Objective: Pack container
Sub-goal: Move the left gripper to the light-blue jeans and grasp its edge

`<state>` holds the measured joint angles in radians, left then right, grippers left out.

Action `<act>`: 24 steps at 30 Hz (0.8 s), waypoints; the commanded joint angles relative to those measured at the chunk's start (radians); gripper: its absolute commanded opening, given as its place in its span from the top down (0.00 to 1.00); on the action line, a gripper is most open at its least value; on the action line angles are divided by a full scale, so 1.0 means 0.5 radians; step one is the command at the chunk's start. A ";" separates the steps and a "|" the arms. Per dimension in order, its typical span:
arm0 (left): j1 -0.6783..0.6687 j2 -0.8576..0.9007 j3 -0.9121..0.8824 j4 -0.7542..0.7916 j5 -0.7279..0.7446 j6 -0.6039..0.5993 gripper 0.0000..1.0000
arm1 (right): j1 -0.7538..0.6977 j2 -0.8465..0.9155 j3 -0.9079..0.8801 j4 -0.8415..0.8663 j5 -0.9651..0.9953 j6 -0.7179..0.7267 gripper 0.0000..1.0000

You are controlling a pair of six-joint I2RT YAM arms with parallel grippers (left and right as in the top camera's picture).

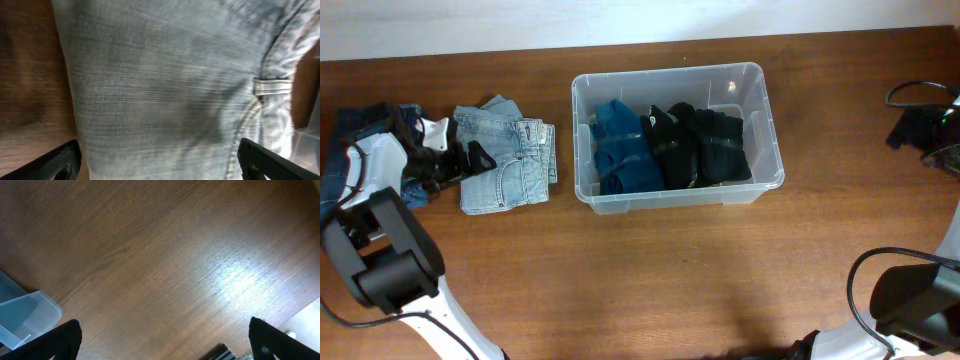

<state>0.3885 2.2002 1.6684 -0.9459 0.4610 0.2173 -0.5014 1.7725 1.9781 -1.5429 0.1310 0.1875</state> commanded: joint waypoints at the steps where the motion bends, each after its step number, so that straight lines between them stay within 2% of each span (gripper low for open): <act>1: 0.005 0.072 0.042 -0.004 0.055 0.025 0.01 | -0.006 0.002 0.002 -0.001 0.018 0.024 0.02; 6: 0.005 0.159 0.040 -0.022 0.280 0.026 0.01 | -0.006 0.002 0.002 -0.001 0.018 0.025 0.02; 24: -0.002 0.208 0.037 -0.080 0.275 -0.019 0.00 | -0.006 0.002 0.002 -0.001 0.018 0.024 0.02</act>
<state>0.3977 2.2501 1.6928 -0.9730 0.5854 0.2165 -0.5014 1.7725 1.9781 -1.5429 0.1310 0.1879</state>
